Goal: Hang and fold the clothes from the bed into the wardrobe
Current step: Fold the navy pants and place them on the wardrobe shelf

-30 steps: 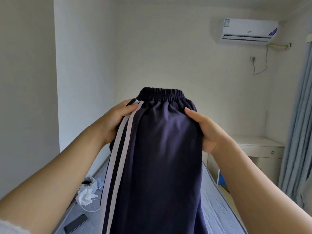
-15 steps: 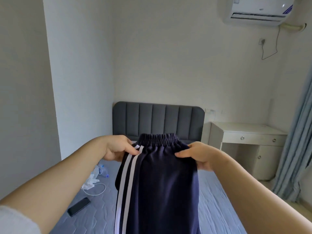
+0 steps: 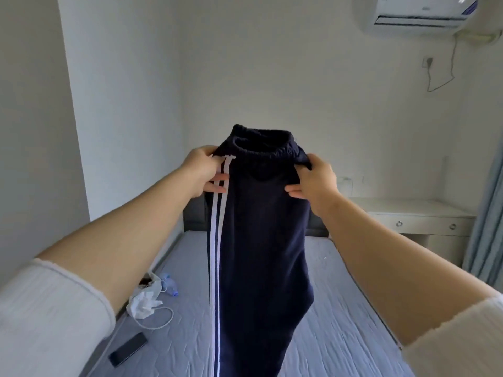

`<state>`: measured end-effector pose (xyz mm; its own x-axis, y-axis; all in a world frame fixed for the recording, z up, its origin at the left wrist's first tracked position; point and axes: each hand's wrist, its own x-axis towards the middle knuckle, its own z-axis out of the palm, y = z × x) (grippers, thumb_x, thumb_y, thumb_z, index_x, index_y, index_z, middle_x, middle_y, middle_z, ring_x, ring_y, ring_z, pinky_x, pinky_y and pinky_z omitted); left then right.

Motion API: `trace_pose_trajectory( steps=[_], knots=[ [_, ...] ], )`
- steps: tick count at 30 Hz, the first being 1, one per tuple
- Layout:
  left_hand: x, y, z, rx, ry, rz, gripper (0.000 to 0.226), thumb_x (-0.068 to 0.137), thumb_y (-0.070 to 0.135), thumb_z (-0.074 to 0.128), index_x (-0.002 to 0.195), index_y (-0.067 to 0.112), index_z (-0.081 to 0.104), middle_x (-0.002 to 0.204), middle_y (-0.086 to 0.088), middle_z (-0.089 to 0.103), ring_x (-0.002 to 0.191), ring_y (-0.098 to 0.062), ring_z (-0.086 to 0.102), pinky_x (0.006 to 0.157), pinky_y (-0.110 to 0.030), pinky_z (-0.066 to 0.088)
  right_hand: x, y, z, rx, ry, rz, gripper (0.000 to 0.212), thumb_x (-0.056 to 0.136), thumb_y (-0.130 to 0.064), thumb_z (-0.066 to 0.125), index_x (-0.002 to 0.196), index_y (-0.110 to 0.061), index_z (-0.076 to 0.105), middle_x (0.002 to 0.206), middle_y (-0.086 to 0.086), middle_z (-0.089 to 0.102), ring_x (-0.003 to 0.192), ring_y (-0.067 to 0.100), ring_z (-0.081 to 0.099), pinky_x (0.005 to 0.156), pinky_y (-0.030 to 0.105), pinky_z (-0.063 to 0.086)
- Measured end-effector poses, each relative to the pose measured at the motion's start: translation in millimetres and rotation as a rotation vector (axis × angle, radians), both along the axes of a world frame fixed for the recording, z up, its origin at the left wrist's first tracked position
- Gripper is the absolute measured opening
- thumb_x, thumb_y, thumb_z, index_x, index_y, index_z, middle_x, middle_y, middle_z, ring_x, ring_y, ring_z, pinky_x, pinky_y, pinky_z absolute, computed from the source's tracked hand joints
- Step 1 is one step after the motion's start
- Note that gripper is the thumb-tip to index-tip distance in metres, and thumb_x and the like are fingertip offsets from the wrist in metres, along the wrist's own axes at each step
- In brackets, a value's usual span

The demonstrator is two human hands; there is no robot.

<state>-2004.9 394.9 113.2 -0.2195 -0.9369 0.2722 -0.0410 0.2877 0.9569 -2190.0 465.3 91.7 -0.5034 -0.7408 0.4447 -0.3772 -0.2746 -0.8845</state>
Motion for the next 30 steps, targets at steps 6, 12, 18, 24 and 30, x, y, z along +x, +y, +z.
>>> trace_pose_trajectory(
  steps=[6, 12, 18, 24, 30],
  knots=[
    [31.9, 22.7, 32.6, -0.287, 0.078, 0.019, 0.013, 0.097, 0.019, 0.046, 0.105, 0.026, 0.053, 0.093, 0.014, 0.056, 0.087, -0.008, 0.062, 0.078, -0.034, 0.049, 18.5, 19.1, 37.4, -0.215, 0.06, 0.095, 0.025, 0.09, -0.005, 0.044, 0.078, -0.025, 0.053, 0.078, -0.008, 0.056, 0.085, 0.017, 0.062, 0.08, 0.031, 0.05],
    [67.6, 44.7, -17.4, -0.243, 0.0, -0.028, 0.009, 0.092, 0.02, 0.056, 0.09, 0.028, 0.056, 0.09, 0.009, 0.061, 0.075, -0.006, 0.064, 0.078, -0.026, 0.052, 36.6, 49.3, -9.8, -0.135, -0.04, 0.214, 0.027, 0.089, -0.001, 0.048, 0.077, -0.024, 0.057, 0.079, -0.005, 0.06, 0.078, 0.013, 0.063, 0.061, 0.012, 0.051],
    [92.3, 63.6, -126.8, -0.03, -0.109, -0.067, 0.014, 0.092, 0.013, 0.056, 0.088, 0.026, 0.058, 0.068, 0.01, 0.059, 0.058, -0.002, 0.055, 0.07, -0.02, 0.05, 63.8, 80.9, -112.5, 0.121, -0.203, 0.192, 0.026, 0.089, 0.002, 0.049, 0.077, -0.02, 0.058, 0.079, -0.001, 0.061, 0.072, 0.017, 0.062, 0.056, 0.014, 0.053],
    [116.5, 119.6, -243.2, 0.242, -0.139, -0.062, 0.021, 0.092, 0.005, 0.054, 0.088, 0.025, 0.059, 0.066, 0.001, 0.048, 0.061, -0.012, 0.043, 0.069, -0.025, 0.045, 88.5, 131.6, -224.8, 0.393, -0.337, 0.172, 0.01, 0.088, 0.001, 0.05, 0.082, -0.002, 0.056, 0.084, 0.009, 0.058, 0.065, 0.019, 0.061, 0.067, 0.028, 0.049],
    [132.6, 201.1, -338.4, 0.476, -0.2, 0.024, 0.019, 0.091, 0.004, 0.055, 0.105, 0.017, 0.058, 0.082, 0.002, 0.054, 0.065, -0.01, 0.049, 0.06, -0.021, 0.05, 111.5, 211.4, -317.5, 0.668, -0.51, 0.176, 0.02, 0.09, -0.001, 0.049, 0.08, -0.017, 0.057, 0.073, 0.001, 0.06, 0.063, 0.017, 0.061, 0.061, 0.026, 0.04]
  ],
)
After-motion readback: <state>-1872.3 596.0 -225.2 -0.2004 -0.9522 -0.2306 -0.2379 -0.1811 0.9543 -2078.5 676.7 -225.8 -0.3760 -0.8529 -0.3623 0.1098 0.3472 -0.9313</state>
